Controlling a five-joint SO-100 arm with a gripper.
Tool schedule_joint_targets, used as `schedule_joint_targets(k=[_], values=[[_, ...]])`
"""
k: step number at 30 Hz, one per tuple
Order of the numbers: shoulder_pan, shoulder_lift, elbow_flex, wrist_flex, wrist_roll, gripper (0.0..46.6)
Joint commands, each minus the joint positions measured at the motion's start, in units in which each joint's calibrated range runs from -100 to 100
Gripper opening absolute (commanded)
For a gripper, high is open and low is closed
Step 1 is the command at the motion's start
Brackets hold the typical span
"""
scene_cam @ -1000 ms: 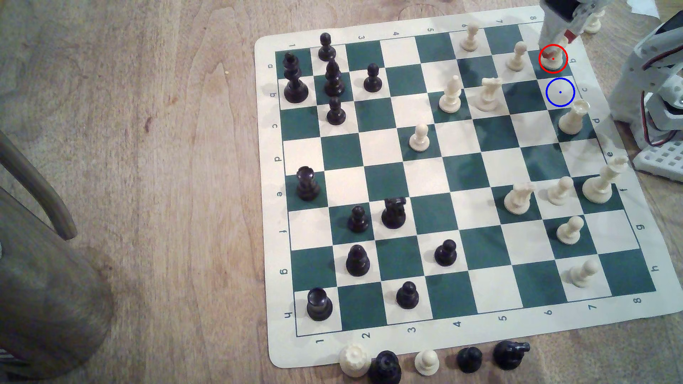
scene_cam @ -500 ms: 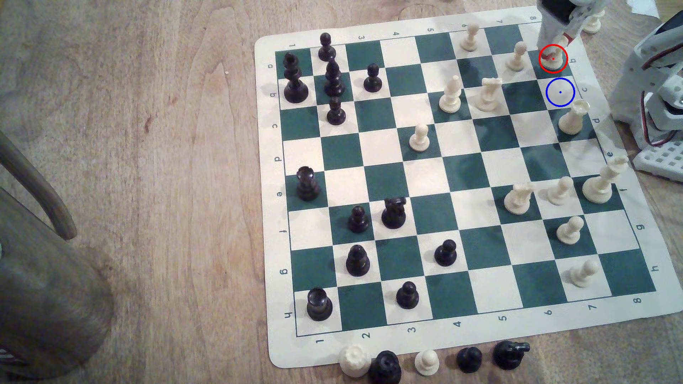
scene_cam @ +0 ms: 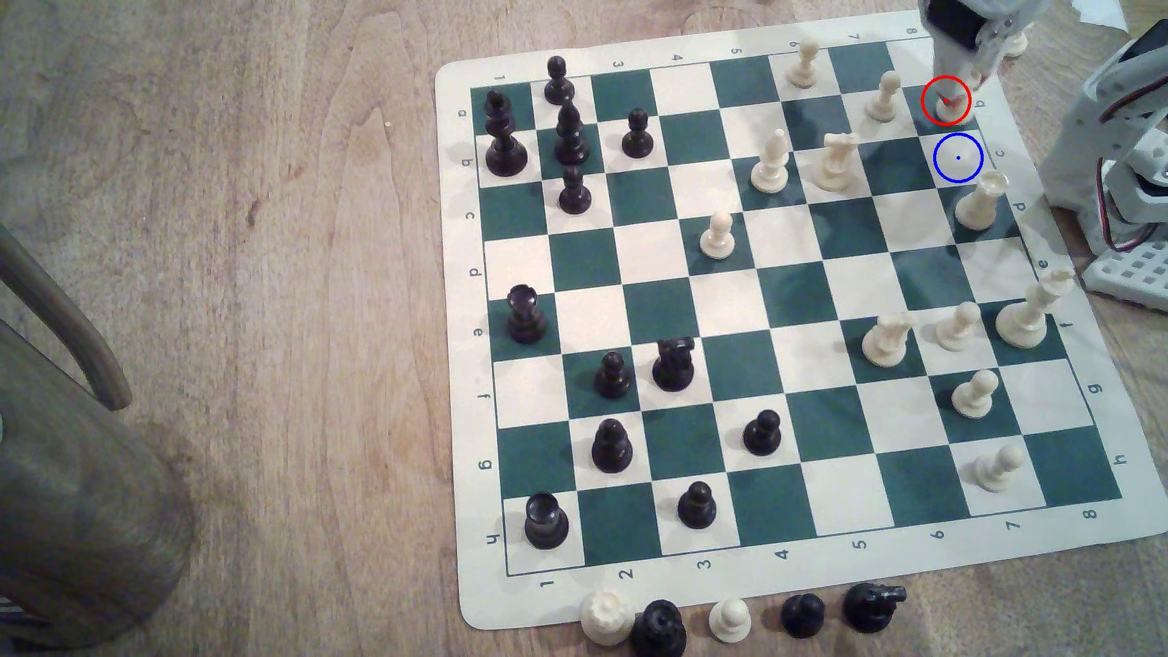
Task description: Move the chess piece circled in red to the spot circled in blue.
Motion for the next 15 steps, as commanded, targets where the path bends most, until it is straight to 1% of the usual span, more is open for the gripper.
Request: schedule_joint_targets(k=[1, 4, 7, 12, 13, 15], values=[[-1.57, -4.29, -8.47, 6.34, -0.93, 0.2], [-2.43, -5.73, -13.91, 11.58, -1.27, 0.2], [-3.22, -7.6, -15.99, 14.53, -1.61, 0.2], [-7.21, -15.58, -14.18, 19.28, -2.83, 0.2], [-8.77, -17.95, -12.82, 20.34, -3.37, 0.2], [-10.1, -19.14, -11.19, 20.83, -3.96, 0.2]])
